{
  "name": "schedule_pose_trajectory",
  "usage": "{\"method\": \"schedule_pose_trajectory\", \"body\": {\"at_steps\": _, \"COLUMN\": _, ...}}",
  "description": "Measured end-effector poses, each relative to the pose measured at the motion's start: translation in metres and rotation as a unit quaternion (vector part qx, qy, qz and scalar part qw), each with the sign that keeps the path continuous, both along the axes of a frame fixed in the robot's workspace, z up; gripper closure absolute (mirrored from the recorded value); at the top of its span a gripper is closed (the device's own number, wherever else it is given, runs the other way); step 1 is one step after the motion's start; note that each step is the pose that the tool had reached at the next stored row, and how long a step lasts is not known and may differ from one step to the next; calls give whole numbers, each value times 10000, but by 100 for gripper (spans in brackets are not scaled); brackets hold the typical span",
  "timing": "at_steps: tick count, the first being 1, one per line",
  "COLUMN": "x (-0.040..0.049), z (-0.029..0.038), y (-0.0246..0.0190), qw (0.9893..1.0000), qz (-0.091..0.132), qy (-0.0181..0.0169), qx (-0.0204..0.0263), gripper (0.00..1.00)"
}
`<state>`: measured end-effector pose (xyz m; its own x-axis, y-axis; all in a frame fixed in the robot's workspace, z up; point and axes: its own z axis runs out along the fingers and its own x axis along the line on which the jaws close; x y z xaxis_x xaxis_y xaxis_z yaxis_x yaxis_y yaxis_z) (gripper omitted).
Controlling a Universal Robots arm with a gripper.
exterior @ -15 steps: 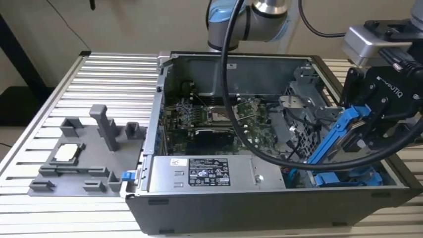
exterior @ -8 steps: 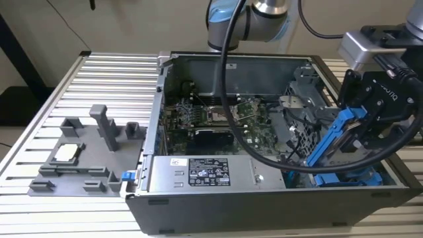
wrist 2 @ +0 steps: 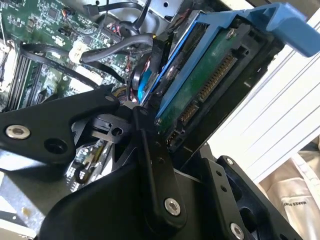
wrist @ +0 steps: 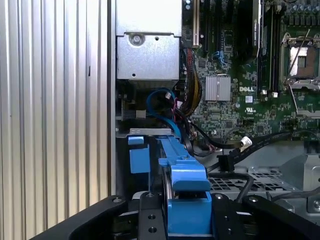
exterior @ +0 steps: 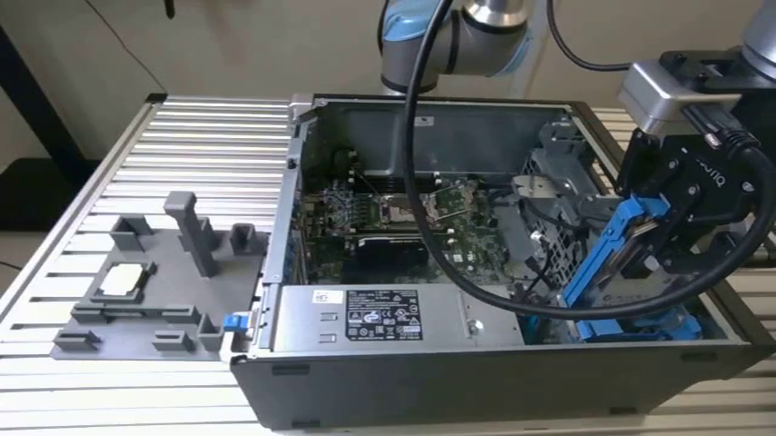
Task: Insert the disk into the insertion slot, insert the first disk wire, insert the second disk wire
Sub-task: 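Insert the disk into the insertion slot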
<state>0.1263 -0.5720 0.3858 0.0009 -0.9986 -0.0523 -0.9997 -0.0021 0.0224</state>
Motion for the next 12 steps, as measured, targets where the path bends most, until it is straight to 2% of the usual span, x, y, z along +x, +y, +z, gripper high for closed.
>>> {"method": "schedule_pose_trajectory", "body": {"at_steps": 4, "x": 5, "z": -8, "y": 3, "qw": 10000, "qz": 3, "qy": -3, "qx": 12, "gripper": 66}}
{"method": "schedule_pose_trajectory", "body": {"at_steps": 5, "x": 5, "z": -6, "y": 2, "qw": 10000, "qz": 3, "qy": -1, "qx": 7, "gripper": 61}}
{"method": "schedule_pose_trajectory", "body": {"at_steps": 7, "x": 3, "z": -3, "y": 0, "qw": 10000, "qz": 1, "qy": 0, "qx": 2, "gripper": 61}}
{"method": "schedule_pose_trajectory", "body": {"at_steps": 8, "x": 3, "z": -2, "y": 0, "qw": 10000, "qz": 1, "qy": 0, "qx": 1, "gripper": 53}}
{"method": "schedule_pose_trajectory", "body": {"at_steps": 10, "x": 3, "z": 25, "y": 0, "qw": 10000, "qz": 1, "qy": 0, "qx": 0, "gripper": 53}}
{"method": "schedule_pose_trajectory", "body": {"at_steps": 11, "x": 3, "z": 39, "y": 0, "qw": 10000, "qz": 1, "qy": 0, "qx": -10, "gripper": 53}}
{"method": "schedule_pose_trajectory", "body": {"at_steps": 12, "x": 3, "z": 45, "y": 1, "qw": 10000, "qz": 1, "qy": 0, "qx": -46, "gripper": 53}}
